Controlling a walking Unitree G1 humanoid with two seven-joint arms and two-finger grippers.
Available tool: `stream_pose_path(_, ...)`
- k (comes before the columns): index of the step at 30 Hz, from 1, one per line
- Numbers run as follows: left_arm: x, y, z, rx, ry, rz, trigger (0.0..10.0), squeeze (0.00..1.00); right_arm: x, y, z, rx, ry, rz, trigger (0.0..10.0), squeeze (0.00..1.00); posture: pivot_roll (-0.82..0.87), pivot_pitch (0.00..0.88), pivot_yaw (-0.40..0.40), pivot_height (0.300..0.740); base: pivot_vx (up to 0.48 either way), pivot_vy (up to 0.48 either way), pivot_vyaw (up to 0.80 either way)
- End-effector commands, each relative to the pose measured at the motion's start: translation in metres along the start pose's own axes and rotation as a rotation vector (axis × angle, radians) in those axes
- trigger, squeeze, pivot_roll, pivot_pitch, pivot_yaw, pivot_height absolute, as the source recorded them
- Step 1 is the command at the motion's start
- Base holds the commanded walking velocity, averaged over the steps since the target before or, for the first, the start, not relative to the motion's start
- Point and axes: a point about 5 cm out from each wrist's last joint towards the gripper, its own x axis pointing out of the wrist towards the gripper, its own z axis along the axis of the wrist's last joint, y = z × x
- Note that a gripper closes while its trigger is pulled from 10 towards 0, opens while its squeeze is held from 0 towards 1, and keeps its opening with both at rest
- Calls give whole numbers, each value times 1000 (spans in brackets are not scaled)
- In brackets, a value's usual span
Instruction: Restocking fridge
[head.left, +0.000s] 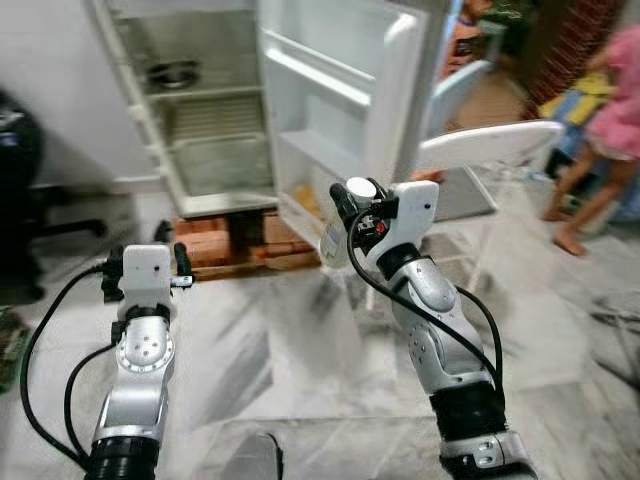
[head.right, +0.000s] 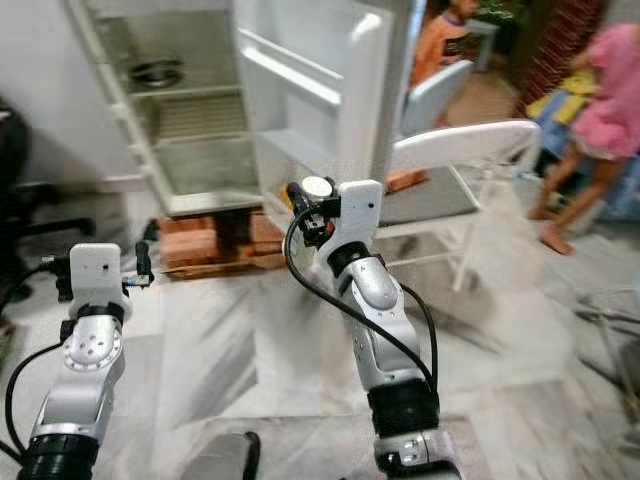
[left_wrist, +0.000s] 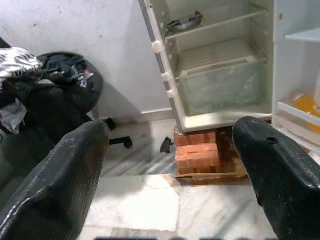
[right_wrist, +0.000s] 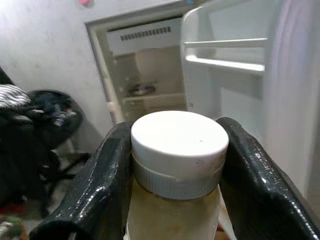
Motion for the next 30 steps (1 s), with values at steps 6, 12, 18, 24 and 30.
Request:
stream_pose_path(6,2,3,2,25,-12,-20,10000,0,4,6,12,1,-56,17,10000,0,96,61,-20,740,254,409,0)
stream_pose_path(12,0,0,3,2,-22,-71,10000,0,4,0,17,-28,-89,-26,10000,0,94,63,-21,740,397,115,0)
stream_pose_path(18,-10,-6,12,-112,-89,-185,10000,0,-8,-26,14,-141,-86,-163,10000,0,106,65,-25,740,448,0,0)
stream_pose_path(24,-25,-6,12,-141,-103,-239,10000,0,-25,-43,5,-164,-51,-248,10000,0,110,68,-28,740,461,0,0)
stream_pose_path(30,-26,-5,11,-142,-92,-249,10000,0,-26,-37,1,-182,-46,-219,10000,0,109,73,-33,740,461,0,0)
